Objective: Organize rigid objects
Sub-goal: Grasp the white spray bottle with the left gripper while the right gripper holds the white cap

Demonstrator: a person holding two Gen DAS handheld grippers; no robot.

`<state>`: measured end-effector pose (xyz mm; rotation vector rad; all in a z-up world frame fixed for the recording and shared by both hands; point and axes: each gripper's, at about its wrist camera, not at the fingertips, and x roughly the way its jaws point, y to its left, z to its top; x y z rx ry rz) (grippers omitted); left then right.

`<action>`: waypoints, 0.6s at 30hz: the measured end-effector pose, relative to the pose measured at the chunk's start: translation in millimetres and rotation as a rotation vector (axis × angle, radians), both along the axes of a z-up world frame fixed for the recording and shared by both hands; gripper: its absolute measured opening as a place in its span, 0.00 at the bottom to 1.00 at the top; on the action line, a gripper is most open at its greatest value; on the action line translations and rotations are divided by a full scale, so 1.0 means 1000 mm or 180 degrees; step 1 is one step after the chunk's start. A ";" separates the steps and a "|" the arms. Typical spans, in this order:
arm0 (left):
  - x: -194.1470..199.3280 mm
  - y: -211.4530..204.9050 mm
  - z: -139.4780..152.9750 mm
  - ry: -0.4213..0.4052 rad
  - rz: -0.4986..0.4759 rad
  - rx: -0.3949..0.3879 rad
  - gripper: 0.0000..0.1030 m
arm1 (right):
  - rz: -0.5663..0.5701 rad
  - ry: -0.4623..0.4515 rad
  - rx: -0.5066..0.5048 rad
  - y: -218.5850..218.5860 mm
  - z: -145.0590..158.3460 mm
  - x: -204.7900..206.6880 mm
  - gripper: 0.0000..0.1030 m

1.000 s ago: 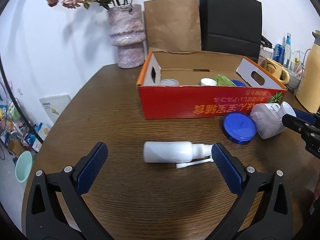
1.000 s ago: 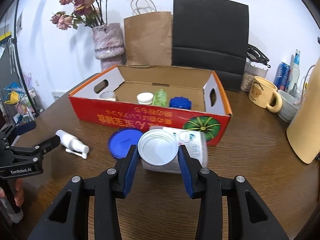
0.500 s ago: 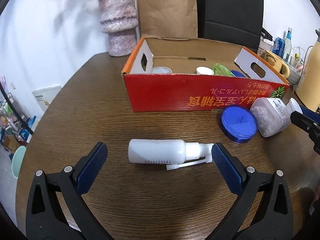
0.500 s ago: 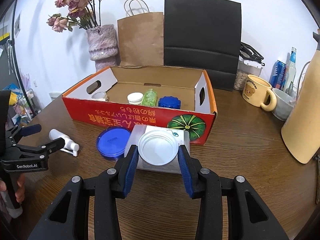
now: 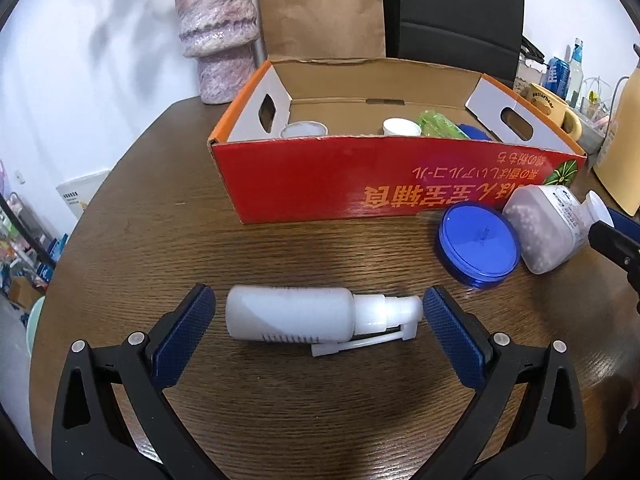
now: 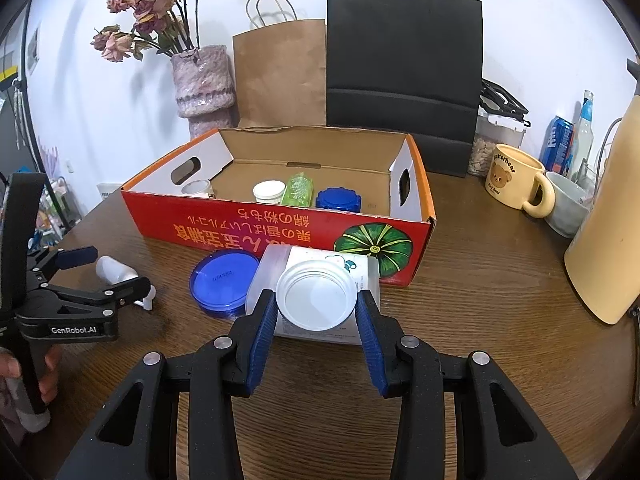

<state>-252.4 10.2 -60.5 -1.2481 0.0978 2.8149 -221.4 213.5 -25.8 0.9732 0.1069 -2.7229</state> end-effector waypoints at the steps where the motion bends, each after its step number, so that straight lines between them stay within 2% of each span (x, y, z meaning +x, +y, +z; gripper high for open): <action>1: -0.001 0.001 -0.001 -0.0014 -0.0004 -0.0009 1.00 | 0.0001 -0.0002 0.0001 0.000 0.000 0.000 0.43; 13: -0.008 -0.003 -0.011 -0.0232 0.0011 0.0106 1.00 | 0.0004 -0.0021 0.0012 -0.001 -0.004 -0.001 0.43; 18: -0.008 -0.006 -0.012 -0.0240 0.0041 0.0179 1.00 | 0.0013 -0.0013 0.0018 -0.002 -0.003 0.000 0.43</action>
